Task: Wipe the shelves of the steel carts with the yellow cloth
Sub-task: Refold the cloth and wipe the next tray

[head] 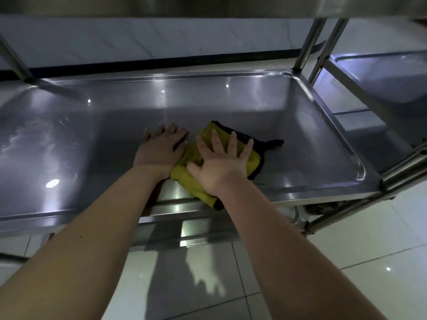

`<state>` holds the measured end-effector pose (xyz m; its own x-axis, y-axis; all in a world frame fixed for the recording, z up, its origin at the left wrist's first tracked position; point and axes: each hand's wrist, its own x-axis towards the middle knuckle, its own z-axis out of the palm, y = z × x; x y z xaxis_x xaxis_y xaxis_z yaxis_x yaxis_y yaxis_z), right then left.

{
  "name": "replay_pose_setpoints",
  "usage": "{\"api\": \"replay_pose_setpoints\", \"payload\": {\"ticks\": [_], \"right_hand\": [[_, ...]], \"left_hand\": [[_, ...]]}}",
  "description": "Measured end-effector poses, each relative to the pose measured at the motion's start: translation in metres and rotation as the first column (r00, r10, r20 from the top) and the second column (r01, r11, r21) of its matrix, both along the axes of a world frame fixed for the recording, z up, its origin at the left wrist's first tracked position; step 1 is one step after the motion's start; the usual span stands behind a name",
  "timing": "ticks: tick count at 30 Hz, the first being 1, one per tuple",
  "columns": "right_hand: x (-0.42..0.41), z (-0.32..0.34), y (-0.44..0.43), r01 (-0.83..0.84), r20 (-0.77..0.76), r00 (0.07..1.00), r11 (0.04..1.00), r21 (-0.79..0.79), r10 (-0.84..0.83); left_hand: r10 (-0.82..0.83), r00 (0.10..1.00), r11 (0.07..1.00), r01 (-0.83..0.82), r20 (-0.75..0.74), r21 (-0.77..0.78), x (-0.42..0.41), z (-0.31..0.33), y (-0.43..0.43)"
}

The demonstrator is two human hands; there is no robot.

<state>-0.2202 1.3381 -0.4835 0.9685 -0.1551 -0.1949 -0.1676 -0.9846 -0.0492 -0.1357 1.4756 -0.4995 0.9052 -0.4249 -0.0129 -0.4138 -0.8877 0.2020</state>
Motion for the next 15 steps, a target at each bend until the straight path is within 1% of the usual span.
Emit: {"api": "replay_pose_setpoints", "payload": {"ticks": [3, 5, 7, 8, 9, 10, 12, 13, 15], "right_hand": [[0.002, -0.002, 0.017, 0.097, -0.053, 0.994, 0.995, 0.010, -0.097], [-0.003, -0.005, 0.007, 0.063, -0.007, 0.998, 0.996, 0.065, -0.063], [-0.012, -0.006, -0.035, 0.008, 0.070, 0.997, 0.996, 0.092, -0.015], [-0.017, -0.005, -0.065, 0.020, 0.085, 0.996, 0.996, 0.088, -0.027], [-0.023, -0.004, -0.099, 0.076, 0.084, 0.993, 0.994, 0.077, -0.082], [-0.030, -0.004, -0.134, 0.167, 0.070, 0.983, 0.984, 0.068, -0.172], [-0.047, -0.001, -0.193, 0.383, 0.037, 0.922, 0.921, 0.071, -0.386], [-0.054, -0.001, -0.210, 0.462, 0.021, 0.885, 0.884, 0.078, -0.464], [-0.059, -0.002, -0.217, 0.521, -0.013, 0.853, 0.850, 0.075, -0.521]], "left_hand": [[-0.012, 1.000, 1.000, 0.012, -0.003, -0.004, 0.001, -0.001, 0.003], [-0.007, 1.000, 0.999, 0.007, 0.002, -0.033, 0.000, -0.003, 0.006], [-0.008, 1.000, 0.999, 0.009, 0.013, -0.054, 0.000, -0.004, 0.006], [-0.008, 1.000, 0.998, 0.009, 0.014, -0.061, 0.000, -0.005, 0.007], [-0.009, 1.000, 0.998, 0.009, 0.015, -0.069, 0.000, -0.005, 0.007], [-0.006, 1.000, 0.997, 0.006, 0.010, -0.078, 0.001, -0.005, 0.008], [-0.002, 1.000, 0.995, 0.002, 0.006, -0.096, 0.002, -0.006, 0.007], [0.000, 1.000, 0.995, 0.001, 0.011, -0.099, 0.003, -0.006, 0.006], [0.010, 1.000, 0.995, -0.008, 0.022, -0.097, 0.003, -0.007, 0.005]]}}
